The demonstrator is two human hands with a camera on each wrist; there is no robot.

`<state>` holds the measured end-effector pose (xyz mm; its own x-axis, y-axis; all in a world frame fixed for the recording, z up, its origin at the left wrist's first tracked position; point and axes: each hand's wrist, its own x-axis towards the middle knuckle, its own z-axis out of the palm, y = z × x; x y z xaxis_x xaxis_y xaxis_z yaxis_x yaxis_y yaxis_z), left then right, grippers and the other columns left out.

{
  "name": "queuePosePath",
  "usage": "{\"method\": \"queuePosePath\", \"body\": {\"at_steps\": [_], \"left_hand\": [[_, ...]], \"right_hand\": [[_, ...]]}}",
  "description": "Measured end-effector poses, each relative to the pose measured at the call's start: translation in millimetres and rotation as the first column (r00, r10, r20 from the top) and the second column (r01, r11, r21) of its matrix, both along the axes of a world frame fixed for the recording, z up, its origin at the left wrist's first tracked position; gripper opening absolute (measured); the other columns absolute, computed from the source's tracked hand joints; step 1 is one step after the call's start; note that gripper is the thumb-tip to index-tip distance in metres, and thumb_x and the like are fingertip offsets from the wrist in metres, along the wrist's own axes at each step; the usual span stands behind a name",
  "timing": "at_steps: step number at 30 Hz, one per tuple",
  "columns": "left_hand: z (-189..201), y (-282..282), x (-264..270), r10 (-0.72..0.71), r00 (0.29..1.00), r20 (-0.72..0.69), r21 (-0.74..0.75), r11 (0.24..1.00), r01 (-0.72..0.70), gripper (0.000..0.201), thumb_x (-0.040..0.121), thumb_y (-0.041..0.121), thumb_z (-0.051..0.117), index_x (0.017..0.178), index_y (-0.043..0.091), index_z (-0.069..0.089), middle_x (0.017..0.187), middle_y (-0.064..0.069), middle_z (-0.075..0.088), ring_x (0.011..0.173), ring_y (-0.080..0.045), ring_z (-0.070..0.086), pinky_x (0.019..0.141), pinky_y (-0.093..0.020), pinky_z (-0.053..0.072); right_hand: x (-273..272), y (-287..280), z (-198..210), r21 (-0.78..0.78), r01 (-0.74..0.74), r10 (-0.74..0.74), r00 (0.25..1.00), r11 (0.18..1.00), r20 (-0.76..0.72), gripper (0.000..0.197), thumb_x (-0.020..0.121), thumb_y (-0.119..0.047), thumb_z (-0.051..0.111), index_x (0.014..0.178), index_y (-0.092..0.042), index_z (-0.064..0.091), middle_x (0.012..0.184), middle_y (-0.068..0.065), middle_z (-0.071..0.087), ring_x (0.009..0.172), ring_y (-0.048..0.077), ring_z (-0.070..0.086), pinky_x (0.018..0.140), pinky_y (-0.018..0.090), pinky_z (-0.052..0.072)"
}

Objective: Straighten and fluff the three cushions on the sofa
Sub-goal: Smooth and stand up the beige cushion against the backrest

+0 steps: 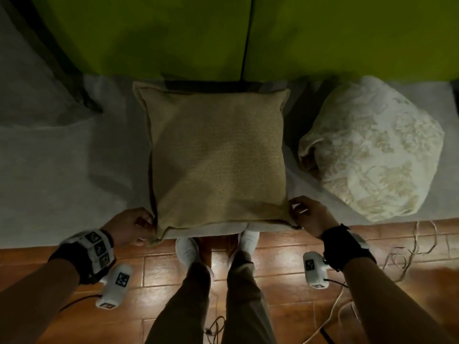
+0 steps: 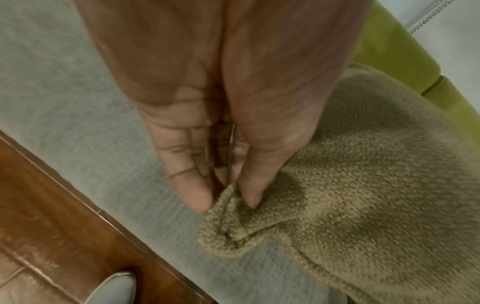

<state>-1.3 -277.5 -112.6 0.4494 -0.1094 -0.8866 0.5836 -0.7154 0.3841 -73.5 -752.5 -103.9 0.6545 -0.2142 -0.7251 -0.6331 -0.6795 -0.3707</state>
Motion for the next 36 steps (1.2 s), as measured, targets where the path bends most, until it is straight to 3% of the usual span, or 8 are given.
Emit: {"method": "queuePosePath", "body": {"at_steps": [3, 5, 9, 14, 19, 23, 27, 36], "left_hand": [[-8.5, 4.0, -8.2, -0.086, 0.99, 0.113, 0.038, 0.996, 0.083, 0.031, 0.069, 0.026, 0.087, 0.089, 0.014, 0.067, 0.089, -0.007, 0.068, 0.079, -0.024, 0.068, 0.069, -0.033, 0.057], [-10.5, 14.9, -9.9, -0.144, 0.966, 0.213, 0.125, 0.985, 0.119, 0.034, 0.06, 0.041, 0.08, 0.082, 0.019, 0.067, 0.083, -0.002, 0.069, 0.081, -0.025, 0.068, 0.074, -0.031, 0.052], [-10.2, 34.0, -11.9, -0.085, 0.96, 0.268, 0.169, 0.985, 0.04, 0.017, 0.074, 0.018, 0.083, 0.084, 0.019, 0.07, 0.081, -0.007, 0.072, 0.084, -0.029, 0.07, 0.079, -0.034, 0.052], [-2.3, 27.3, 22.2, -0.103, 0.975, 0.197, 0.032, 0.995, 0.099, 0.044, 0.064, 0.034, 0.079, 0.104, 0.026, 0.065, 0.105, -0.002, 0.069, 0.1, -0.025, 0.065, 0.091, -0.031, 0.049], [9.8, -19.1, 88.4, 0.43, 0.882, 0.191, -0.184, 0.899, -0.398, 0.053, 0.089, 0.06, 0.057, 0.131, 0.027, 0.054, 0.133, -0.005, 0.058, 0.117, -0.03, 0.057, 0.1, -0.048, 0.045], [18.4, -55.3, 123.4, 0.389, 0.901, 0.193, -0.143, 0.919, -0.367, 0.111, 0.064, 0.091, 0.054, 0.154, 0.032, 0.026, 0.149, 0.005, 0.043, 0.131, -0.029, 0.047, 0.101, -0.05, 0.045], [16.2, -76.4, 126.7, 0.353, 0.913, 0.204, -0.216, 0.926, -0.309, 0.152, 0.029, 0.103, 0.049, 0.155, 0.02, 0.029, 0.152, 0.003, 0.039, 0.139, -0.028, 0.04, 0.115, -0.043, 0.032], [43.9, -86.5, 138.6, 0.384, 0.823, 0.418, -0.28, 0.917, -0.285, 0.12, 0.049, 0.094, 0.06, 0.143, 0.02, 0.049, 0.139, 0.001, 0.057, 0.127, -0.025, 0.055, 0.112, -0.043, 0.039]], "right_hand": [[-11.3, -3.9, -0.4, -0.105, -0.015, 0.025, 0.996, 0.994, 0.088, 0.032, 0.089, -0.007, 0.065, 0.104, -0.035, 0.066, 0.088, -0.007, 0.073, 0.078, 0.007, 0.067, 0.061, 0.008, 0.048], [-17.3, -4.4, -2.0, -0.131, 0.013, 0.006, 0.99, 0.991, 0.14, 0.027, 0.093, -0.01, 0.062, 0.109, -0.032, 0.066, 0.089, -0.005, 0.07, 0.074, 0.001, 0.063, 0.055, 0.007, 0.045], [-27.2, 1.3, -9.1, -0.137, 0.0, 0.008, 0.998, 0.991, 0.06, 0.02, 0.099, -0.016, 0.058, 0.11, -0.031, 0.062, 0.095, -0.004, 0.068, 0.078, 0.013, 0.065, 0.063, 0.017, 0.043], [-10.9, 7.0, -1.2, -0.121, -0.008, 0.009, 1.0, 0.993, 0.015, 0.037, 0.098, -0.004, 0.051, 0.128, -0.023, 0.063, 0.109, -0.001, 0.066, 0.09, 0.015, 0.063, 0.061, 0.008, 0.037], [62.1, 25.9, 33.8, 0.005, 0.094, -0.093, 0.971, 0.996, 0.219, 0.043, 0.101, -0.058, 0.042, 0.135, -0.035, 0.053, 0.134, -0.002, 0.059, 0.113, 0.015, 0.058, 0.093, 0.035, 0.048], [116.2, 46.3, 42.2, 0.164, 0.349, -0.376, 0.908, 0.923, 0.186, 0.097, 0.076, -0.087, 0.054, 0.156, -0.04, 0.024, 0.163, 0.0, 0.032, 0.144, 0.031, 0.04, 0.115, 0.055, 0.037], [130.9, 48.5, 26.8, 0.286, 0.563, -0.585, 0.811, 0.775, -0.011, 0.116, 0.068, -0.087, 0.064, 0.161, -0.039, 0.013, 0.169, 0.003, 0.02, 0.151, 0.036, 0.027, 0.12, 0.056, 0.023], [147.4, 27.4, 37.7, 0.507, 0.544, -0.605, 0.794, 0.669, -0.054, 0.128, 0.05, -0.086, 0.079, 0.156, -0.03, 0.034, 0.149, 0.002, 0.051, 0.131, 0.027, 0.053, 0.115, 0.054, 0.04]]}}
